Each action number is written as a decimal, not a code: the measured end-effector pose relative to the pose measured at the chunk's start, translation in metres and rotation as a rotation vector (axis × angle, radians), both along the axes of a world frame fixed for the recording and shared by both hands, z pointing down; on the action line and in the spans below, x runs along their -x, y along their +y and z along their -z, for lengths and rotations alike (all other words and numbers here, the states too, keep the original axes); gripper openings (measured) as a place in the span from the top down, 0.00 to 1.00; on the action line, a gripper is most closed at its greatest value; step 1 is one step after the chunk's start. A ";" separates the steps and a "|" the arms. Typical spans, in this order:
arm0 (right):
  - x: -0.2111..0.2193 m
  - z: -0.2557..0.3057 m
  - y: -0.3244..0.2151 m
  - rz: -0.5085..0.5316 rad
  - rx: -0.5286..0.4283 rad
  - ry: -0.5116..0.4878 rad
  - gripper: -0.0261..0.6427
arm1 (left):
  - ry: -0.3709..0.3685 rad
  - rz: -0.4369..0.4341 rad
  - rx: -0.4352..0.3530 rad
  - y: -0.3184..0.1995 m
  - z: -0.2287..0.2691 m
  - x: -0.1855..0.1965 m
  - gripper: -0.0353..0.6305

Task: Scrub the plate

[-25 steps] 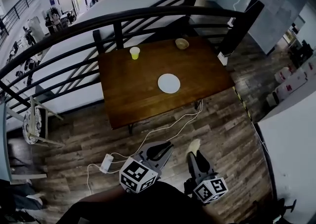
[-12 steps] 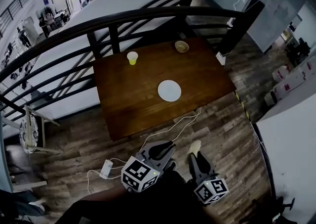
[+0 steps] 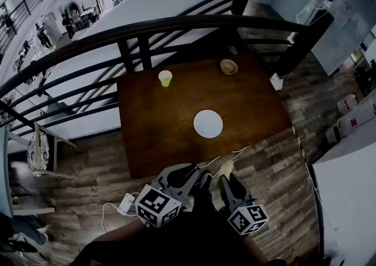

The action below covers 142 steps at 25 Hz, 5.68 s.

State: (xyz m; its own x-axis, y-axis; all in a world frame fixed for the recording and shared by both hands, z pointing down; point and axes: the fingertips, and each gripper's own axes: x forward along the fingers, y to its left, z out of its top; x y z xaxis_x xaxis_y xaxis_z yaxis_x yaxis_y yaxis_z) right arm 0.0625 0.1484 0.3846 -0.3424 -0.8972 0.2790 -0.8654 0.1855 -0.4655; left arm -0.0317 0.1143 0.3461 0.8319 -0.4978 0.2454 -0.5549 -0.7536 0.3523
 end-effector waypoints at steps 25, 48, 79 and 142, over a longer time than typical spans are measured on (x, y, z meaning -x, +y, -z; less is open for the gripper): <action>-0.093 -0.052 -0.222 0.317 0.078 -0.007 0.79 | -0.160 0.339 0.087 -0.184 -0.060 -0.063 0.87; -0.019 -0.130 -0.303 0.359 0.224 0.023 0.79 | -0.201 0.224 0.317 -0.234 -0.188 -0.054 0.87; 0.033 -0.235 -0.315 0.541 0.379 0.147 0.79 | -0.207 0.333 0.743 -0.217 -0.319 -0.046 0.79; -0.017 -0.243 -0.289 0.436 0.473 0.075 0.79 | -0.110 0.380 0.811 -0.198 -0.314 -0.052 0.81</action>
